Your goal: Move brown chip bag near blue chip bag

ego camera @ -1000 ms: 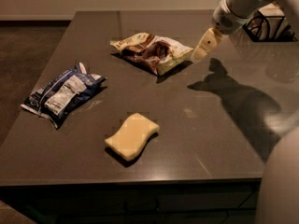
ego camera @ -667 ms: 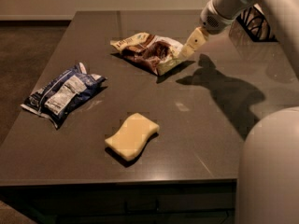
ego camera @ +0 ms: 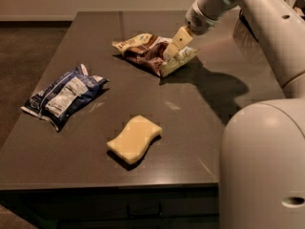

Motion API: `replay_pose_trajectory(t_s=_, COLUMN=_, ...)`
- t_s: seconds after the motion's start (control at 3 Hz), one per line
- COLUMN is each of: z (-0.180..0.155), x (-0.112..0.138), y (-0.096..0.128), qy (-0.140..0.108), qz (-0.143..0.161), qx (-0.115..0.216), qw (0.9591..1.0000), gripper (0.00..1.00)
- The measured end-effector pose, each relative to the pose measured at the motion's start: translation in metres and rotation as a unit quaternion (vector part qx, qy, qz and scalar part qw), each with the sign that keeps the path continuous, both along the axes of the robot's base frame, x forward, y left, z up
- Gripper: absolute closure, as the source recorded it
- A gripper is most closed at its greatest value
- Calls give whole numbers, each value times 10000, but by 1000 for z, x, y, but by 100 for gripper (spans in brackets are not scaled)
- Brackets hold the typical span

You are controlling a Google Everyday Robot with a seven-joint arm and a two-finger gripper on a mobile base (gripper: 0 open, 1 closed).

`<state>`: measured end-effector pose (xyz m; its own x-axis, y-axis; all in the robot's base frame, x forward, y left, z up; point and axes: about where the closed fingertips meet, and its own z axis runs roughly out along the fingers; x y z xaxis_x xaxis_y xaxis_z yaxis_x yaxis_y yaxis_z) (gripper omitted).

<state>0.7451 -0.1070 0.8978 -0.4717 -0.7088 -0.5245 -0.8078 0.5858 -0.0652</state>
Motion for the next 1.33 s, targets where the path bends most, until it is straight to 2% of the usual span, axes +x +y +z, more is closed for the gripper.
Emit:
replay_pose_trajectory(t_s=0.33, z=-7, x=5, y=19, qy=190, qz=13, qx=25, qw=9998, gripper=0)
replay_pose_trajectory(t_s=0.67, z=-17, x=8, y=30, qy=361, qz=-33, qx=-74, qw=9993, gripper=16)
replay_pose_trajectory(t_s=1.0, z=-24, x=9, y=32, qy=437, qz=-76, qx=-186, qw=9988, gripper=39)
replay_pose_trajectory(t_s=1.33, z=-21, x=4, y=40, qy=335, qz=123, qx=-378, qw=9986, gripper=62)
